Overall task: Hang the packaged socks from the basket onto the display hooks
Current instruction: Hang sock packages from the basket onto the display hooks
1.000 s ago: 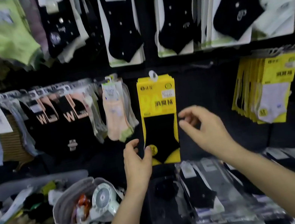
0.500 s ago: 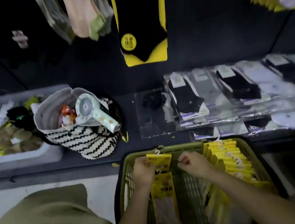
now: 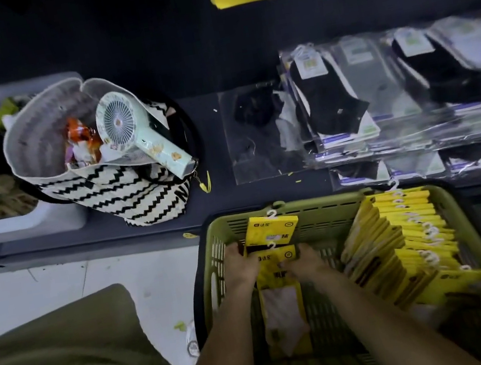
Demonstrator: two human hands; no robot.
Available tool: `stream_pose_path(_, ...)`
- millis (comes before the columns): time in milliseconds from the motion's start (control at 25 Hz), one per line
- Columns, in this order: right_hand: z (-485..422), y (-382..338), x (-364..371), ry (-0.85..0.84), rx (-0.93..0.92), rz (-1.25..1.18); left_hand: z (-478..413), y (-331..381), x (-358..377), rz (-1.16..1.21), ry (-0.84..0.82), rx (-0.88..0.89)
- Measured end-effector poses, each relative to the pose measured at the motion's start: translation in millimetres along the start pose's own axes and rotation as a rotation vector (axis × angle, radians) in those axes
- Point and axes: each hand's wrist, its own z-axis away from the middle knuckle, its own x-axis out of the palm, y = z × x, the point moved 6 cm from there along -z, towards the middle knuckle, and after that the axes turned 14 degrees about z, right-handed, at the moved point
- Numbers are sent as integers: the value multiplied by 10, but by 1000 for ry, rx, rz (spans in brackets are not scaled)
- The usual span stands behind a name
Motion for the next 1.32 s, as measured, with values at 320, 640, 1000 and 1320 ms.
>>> stream_pose_path(320, -9, -26, -257, 120, -100, -172, -90, -123, 57, 11, -27, -50)
stream_pose_path(640, 147, -300, -377, 208, -267, 65, -51, -39, 17, -10, -46, 8)
stream_pose_path(1000, 1061, -824, -1415, 286, -594, -48, 628, 915, 90, 224, -215, 278)
stream_pose_path(1320, 1976, -1580, -2023, 353, -844, -150, 1458, 1980, -193, 452, -360, 605)
